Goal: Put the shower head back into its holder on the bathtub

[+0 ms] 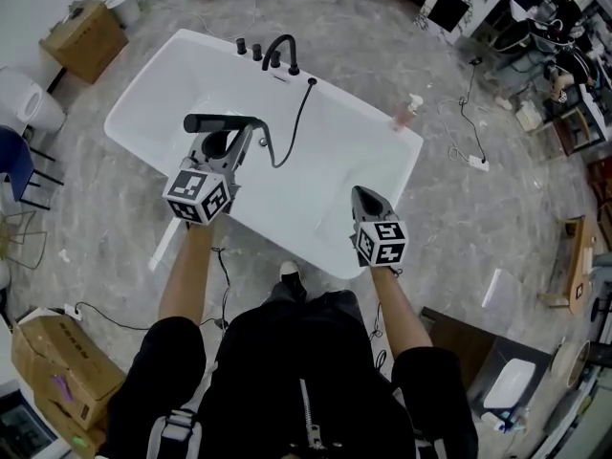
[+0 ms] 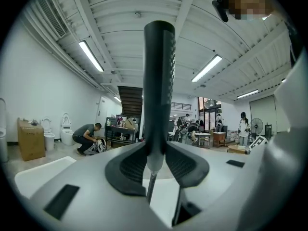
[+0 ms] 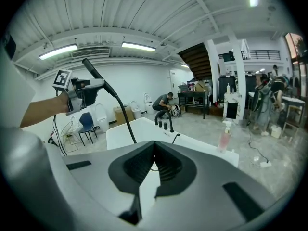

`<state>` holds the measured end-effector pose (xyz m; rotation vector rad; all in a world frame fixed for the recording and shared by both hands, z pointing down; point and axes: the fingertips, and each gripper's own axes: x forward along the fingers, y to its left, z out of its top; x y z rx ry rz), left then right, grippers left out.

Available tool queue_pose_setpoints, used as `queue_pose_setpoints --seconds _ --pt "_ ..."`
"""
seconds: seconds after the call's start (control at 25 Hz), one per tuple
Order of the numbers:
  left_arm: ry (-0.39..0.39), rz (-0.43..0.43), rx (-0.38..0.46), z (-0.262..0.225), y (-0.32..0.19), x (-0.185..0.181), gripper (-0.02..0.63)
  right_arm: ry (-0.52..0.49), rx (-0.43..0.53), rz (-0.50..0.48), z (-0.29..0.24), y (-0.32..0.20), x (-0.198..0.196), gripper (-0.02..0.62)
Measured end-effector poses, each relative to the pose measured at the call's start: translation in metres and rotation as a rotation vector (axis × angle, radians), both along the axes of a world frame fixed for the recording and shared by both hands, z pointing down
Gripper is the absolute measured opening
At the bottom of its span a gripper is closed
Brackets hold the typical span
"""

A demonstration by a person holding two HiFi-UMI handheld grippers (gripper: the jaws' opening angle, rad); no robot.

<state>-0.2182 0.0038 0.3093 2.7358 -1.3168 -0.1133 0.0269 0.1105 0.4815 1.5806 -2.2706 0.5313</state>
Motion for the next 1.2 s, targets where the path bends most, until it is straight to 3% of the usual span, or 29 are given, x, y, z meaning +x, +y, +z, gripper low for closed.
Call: queue_pose_setpoints --seconds 0.28,0.68,0.96,1.2 --pt "-0.012 -0.022 -0.007 0.004 -0.016 0.008 0.14 -0.002 -0.003 -0.062 0.014 -0.031 -0.002 0.045" --pt "0.006 -0.17 -0.032 0.003 -0.046 0.01 0.14 0.041 0.014 -0.148 0.024 -0.082 0.04 0.294" --pt "0.017 -0.306 -0.034 -0.006 -0.061 0.043 0.14 0.037 0.008 -0.266 0.033 -0.121 0.091 0.316" --pt "0.061 -0.38 -0.031 -0.021 -0.076 0.046 0.14 0.037 -0.029 -0.383 0.045 -0.146 0.091 0.324"
